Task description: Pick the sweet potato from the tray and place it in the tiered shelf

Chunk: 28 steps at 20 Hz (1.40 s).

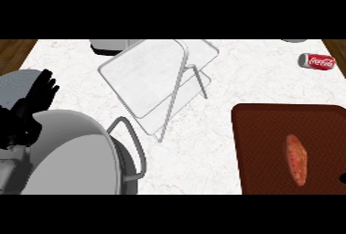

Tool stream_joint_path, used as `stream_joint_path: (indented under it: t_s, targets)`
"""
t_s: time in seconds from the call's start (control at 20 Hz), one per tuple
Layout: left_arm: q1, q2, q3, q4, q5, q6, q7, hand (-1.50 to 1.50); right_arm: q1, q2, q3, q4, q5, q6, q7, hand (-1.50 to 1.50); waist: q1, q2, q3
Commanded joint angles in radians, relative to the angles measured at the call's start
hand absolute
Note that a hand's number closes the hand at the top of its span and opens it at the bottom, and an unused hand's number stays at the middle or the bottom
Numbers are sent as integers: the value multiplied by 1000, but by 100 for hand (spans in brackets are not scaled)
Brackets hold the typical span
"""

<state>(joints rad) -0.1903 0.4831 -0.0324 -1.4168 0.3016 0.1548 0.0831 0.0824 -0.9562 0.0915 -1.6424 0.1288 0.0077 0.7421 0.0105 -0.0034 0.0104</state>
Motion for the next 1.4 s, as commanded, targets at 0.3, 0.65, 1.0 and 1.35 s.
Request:
stream_joint_path:
  t_s: [0.3, 0.65, 1.0, 1.35]
  targets:
    - [55, -91, -199, 52, -93, -91, -6, 0, -152, 127, 183, -47, 41, 58, 386, -150, 17, 17, -13]
    - [73, -96, -192, 47, -109, -95, -3, 0, -205, 180, 232, -10, 73, 62, 483, -150, 14, 11, -13]
    - [72, -121, -194, 59, -125, -80, -7, 0, -204, 209, 289, 23, 168, 36, 499, -150, -8, 9, -12]
    - [81, -122, -186, 62, -123, -87, -11, 0, -224, 215, 287, 62, 179, 68, 497, -150, -9, 9, -13]
